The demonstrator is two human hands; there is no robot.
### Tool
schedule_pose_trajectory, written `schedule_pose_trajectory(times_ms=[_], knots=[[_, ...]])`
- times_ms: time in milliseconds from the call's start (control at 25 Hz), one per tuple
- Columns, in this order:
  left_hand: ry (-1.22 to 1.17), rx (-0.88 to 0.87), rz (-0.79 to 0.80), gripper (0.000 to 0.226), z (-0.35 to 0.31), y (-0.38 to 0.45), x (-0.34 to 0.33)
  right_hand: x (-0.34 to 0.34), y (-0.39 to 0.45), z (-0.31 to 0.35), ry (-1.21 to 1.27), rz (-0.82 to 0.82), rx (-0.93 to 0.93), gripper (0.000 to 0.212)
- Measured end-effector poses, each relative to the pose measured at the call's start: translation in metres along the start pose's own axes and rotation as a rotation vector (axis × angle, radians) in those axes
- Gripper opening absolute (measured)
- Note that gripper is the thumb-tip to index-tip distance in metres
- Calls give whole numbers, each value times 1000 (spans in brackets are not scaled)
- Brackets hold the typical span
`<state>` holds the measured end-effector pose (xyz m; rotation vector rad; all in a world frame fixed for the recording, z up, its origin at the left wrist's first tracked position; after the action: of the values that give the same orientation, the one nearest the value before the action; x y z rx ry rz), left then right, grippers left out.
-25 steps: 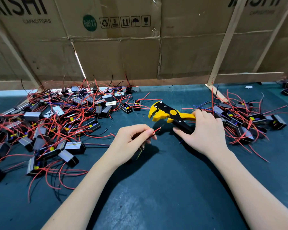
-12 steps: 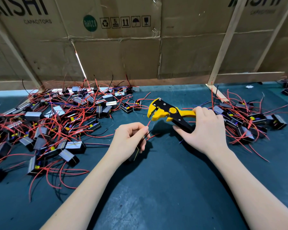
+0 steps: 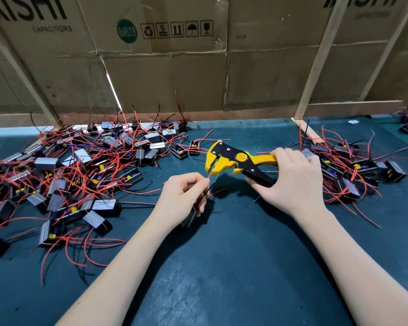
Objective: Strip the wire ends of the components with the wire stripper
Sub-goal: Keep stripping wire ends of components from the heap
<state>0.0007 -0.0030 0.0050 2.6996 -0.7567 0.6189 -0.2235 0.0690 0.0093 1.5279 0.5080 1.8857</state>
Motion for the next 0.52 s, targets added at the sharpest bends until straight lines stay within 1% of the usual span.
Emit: schedule_pose_trajectory(times_ms=[200,360,440,520], knots=[[3,4,12,37,3,1,2,2,0,2,10,-48,43,56],[11,6,14,36,5,1,2,4,0,1,2,-51,54,50],[-1,2,19,36,5,1,2,5,0,2,22,-70,55,52],[-11,-14,29,35,5,1,1,5,-1,3,36,-82,13,54]])
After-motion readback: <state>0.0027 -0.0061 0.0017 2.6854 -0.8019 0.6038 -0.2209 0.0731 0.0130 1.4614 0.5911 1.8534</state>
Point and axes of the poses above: each hand's wrist, its own y-axis towards the middle knuckle, its own x-axis out of the back of the hand, z = x × y, the point moved 1 cm from there along y, towards the middle knuckle, and after that the axes turned 14 degrees about y, right-handed, at the moved point
